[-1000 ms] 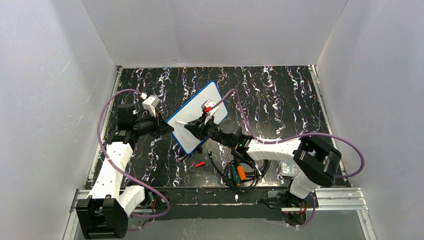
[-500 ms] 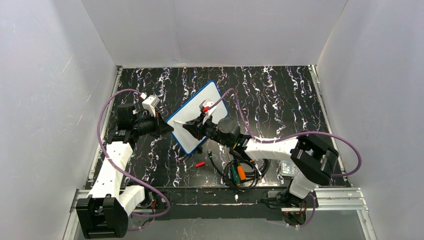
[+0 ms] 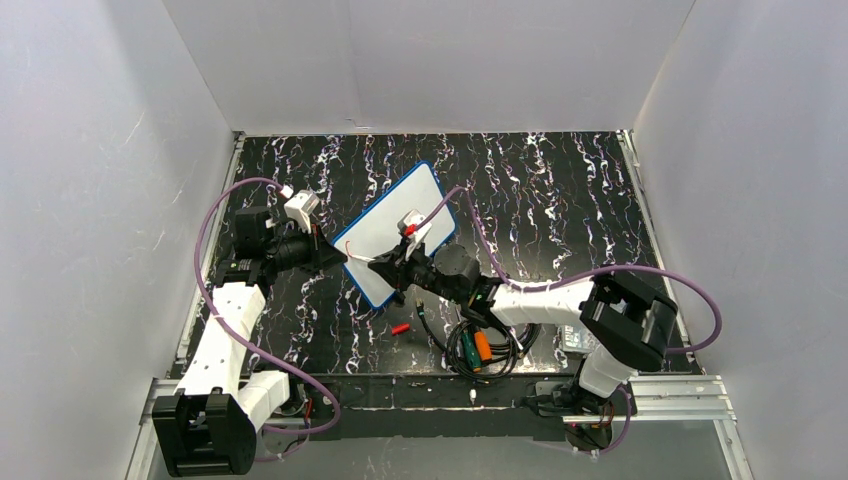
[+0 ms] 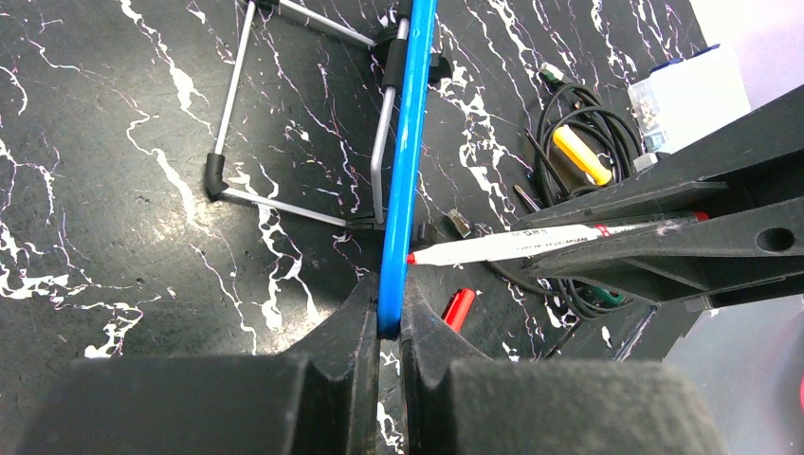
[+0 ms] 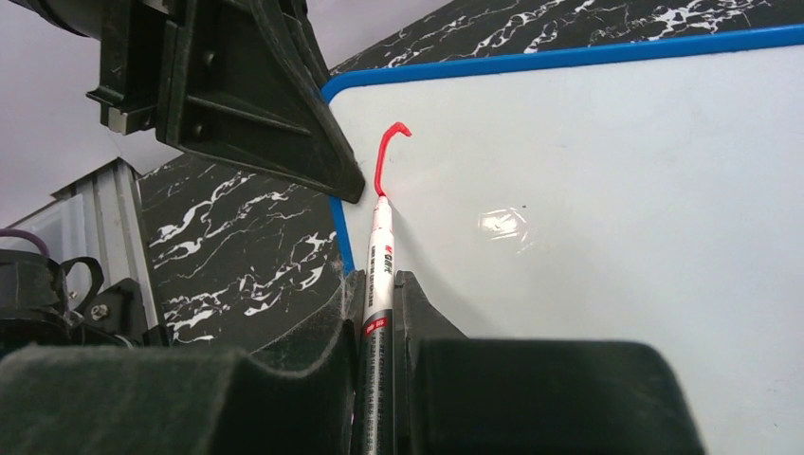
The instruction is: Write a sentence on the whiteboard
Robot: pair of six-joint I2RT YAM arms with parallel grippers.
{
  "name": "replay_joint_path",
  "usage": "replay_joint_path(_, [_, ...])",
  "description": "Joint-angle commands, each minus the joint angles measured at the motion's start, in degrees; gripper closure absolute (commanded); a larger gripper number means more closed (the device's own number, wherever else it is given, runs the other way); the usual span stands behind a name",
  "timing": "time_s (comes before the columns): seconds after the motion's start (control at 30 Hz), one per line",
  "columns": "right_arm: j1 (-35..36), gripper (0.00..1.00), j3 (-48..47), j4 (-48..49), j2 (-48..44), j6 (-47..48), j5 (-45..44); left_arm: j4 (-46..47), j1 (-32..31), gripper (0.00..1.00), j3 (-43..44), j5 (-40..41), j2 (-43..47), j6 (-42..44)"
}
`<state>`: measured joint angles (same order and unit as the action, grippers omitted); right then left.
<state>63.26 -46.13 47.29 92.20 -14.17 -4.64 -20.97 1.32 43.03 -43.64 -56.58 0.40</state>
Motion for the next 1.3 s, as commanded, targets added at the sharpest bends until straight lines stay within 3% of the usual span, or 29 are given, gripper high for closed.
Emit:
replay_joint_path(0.0, [0.02, 0.99, 0.97, -0.47, -2.07, 0.73, -5.13, -3.99, -0.46, 1.00, 0.48, 2.25, -0.53, 2.81])
replay_joint_path(0.23, [0.02, 0.99, 1.89, -1.29, -2.63, 0.51, -7.38, -4.07, -0.46, 1.00, 0.56, 2.50, -0.61, 2.81])
replay_joint_path(0.93, [2.65, 0.99, 2.94, -0.47, -4.14, 1.19, -2.41, -4.16, -0.47, 1.00, 0.74, 2.99, -0.56, 2.67])
replay_joint_path(1.27, [2.65, 0.99, 1.64, -2.90, -7.85, 2.38, -10.71, -4.16, -0.47, 1.00, 0.80, 3.08, -0.57, 2.60])
